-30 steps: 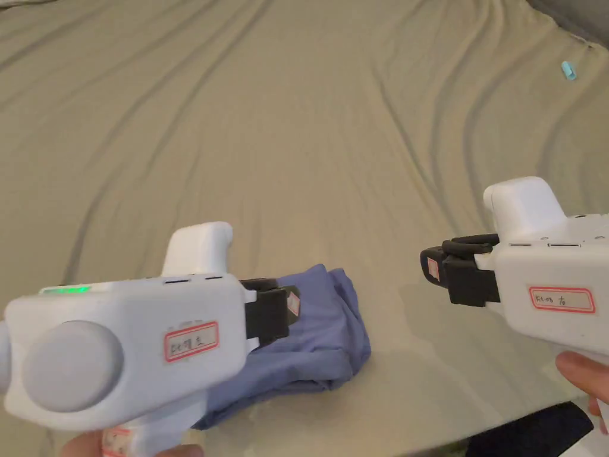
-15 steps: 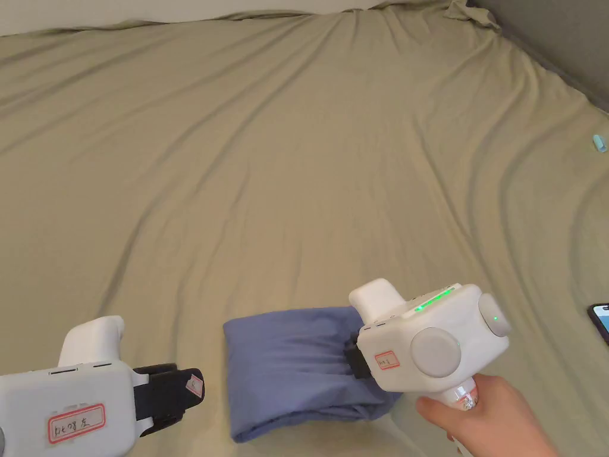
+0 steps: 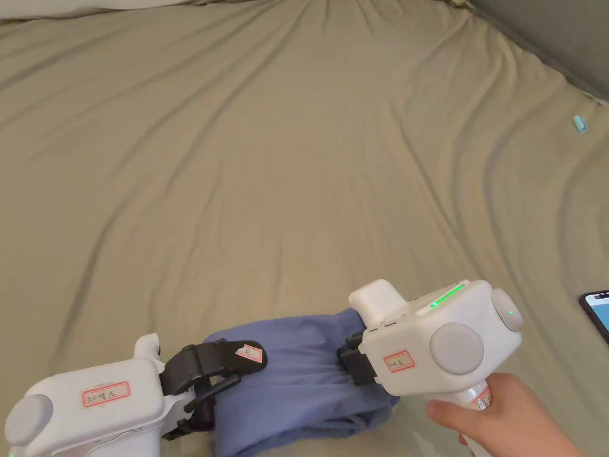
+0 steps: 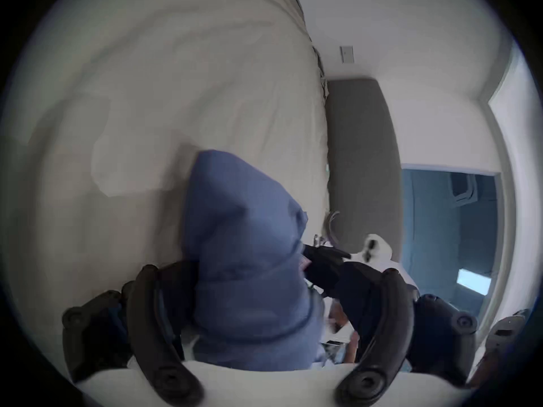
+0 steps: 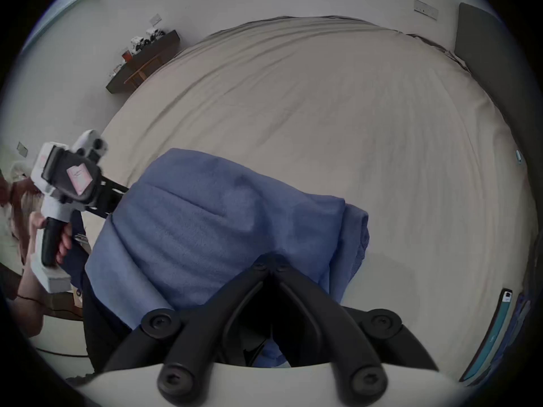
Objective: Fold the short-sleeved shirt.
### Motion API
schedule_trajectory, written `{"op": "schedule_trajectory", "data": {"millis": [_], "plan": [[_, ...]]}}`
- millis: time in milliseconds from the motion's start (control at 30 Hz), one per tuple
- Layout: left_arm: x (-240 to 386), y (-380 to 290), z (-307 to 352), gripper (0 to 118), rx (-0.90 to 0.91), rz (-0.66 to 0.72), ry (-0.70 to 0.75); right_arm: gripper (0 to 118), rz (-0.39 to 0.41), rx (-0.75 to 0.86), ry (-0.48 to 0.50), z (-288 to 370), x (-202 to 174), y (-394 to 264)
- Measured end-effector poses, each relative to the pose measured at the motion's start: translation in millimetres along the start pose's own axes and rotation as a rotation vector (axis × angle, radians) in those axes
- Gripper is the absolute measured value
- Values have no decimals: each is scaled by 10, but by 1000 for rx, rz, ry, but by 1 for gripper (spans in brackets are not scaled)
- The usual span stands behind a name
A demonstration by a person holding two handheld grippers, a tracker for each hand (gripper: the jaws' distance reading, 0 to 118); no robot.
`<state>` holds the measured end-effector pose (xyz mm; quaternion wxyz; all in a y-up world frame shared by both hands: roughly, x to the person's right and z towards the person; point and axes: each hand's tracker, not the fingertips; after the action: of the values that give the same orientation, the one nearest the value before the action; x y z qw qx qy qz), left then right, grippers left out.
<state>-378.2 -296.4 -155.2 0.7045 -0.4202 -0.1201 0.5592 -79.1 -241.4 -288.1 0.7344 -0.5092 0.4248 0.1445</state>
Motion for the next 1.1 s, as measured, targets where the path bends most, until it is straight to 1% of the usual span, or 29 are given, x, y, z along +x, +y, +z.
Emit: {"op": "schedule_trajectory", "data": {"millis": [33,67,100,133,167,233,267,300,433,500,567,700,833,933,1100], "plan": [[8,41,-106,103,-17,-49,44,2,0,0,6,-3,3,0],[18,64,-109,101,-21,-71,34,2,-3,-1,14,-5,18,0],[52,58,-79,85,-9,-74,-36,2,-4,-1,15,-5,28,-4],[78,58,-50,50,-14,-92,-34,2,-4,0,14,-1,40,-8],[95,61,-28,47,-5,-114,-1,2,-6,1,16,-3,36,-11],[16,93,31,47,-20,-78,5,2,-14,10,33,4,49,-24],[46,97,34,46,-39,-115,3,2,-15,10,29,4,40,-23],[82,105,41,47,-26,-131,35,2,-12,12,30,15,22,-22],[177,102,137,47,-27,-111,25,2,-29,46,40,122,-30,11],[237,109,364,46,-31,-133,40,2,-41,85,66,259,-83,50],[275,147,713,46,-9,-182,82,2,-32,116,77,401,-154,105],[236,305,1715,46,65,-245,287,2,-5,174,86,583,-377,260],[30,491,2681,46,135,-214,457,2,19,211,107,622,-655,426],[-212,603,3309,46,186,-159,581,2,36,224,111,627,-859,526],[-621,717,4025,46,255,-49,722,2,61,219,105,562,-1119,634]]}}
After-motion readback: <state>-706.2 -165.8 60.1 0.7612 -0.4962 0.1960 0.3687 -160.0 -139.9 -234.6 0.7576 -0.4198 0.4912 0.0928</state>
